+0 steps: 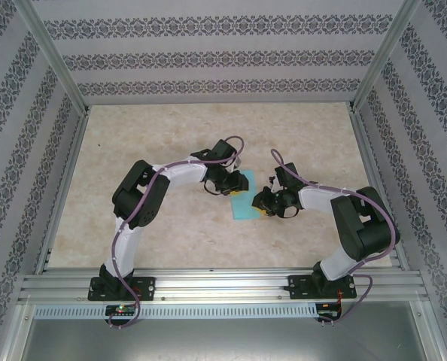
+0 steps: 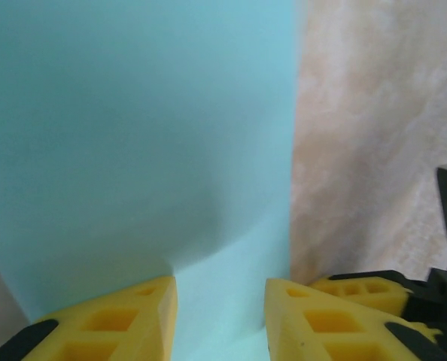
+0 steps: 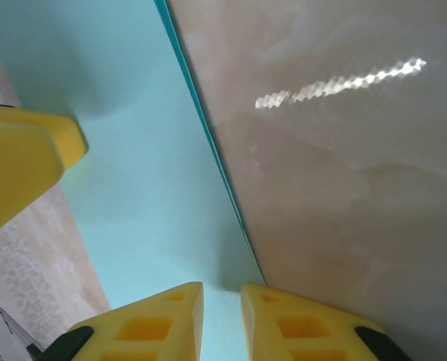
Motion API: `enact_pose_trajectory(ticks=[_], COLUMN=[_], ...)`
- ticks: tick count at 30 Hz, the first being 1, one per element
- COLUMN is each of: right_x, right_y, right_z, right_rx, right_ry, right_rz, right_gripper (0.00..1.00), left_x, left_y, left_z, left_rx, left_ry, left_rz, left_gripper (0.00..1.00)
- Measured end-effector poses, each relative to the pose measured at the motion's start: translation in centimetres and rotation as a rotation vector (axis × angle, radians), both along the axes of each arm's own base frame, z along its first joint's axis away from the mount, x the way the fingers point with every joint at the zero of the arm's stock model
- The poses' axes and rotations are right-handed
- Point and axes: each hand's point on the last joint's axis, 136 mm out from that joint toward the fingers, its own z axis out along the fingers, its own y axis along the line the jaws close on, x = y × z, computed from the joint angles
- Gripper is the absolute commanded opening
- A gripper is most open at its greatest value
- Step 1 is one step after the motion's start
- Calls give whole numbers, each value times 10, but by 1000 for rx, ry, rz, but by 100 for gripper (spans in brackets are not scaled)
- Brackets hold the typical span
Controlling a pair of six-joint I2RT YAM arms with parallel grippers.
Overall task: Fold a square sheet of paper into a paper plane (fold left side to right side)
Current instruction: First fold the square sheet of paper in half at the center of the table, then hold the square sheet of paper at the center of the table.
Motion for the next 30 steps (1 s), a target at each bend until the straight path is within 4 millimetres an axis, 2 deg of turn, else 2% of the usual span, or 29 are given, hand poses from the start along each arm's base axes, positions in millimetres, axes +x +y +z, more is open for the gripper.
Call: enact_pose_trajectory(ticks=[14, 20, 25, 30], right_x=[1, 6, 27, 64], right_y=[2, 2, -2, -2], right_z=[1, 17, 45, 56], right_rx=[8, 36, 90, 124], right_ry=[-9, -53, -146, -188], right_rz=[9, 6, -36, -93], right_gripper=[23, 24, 22, 17], left_x=[-1, -1, -1, -1], left_y=[7, 6, 6, 6], left_z=[-7, -6, -6, -6], left_rx=[-2, -16, -19, -18], left_ry=[-26, -26, -27, -29], left_rz=[-9, -12, -13, -16], left_gripper=[37, 38, 39, 39])
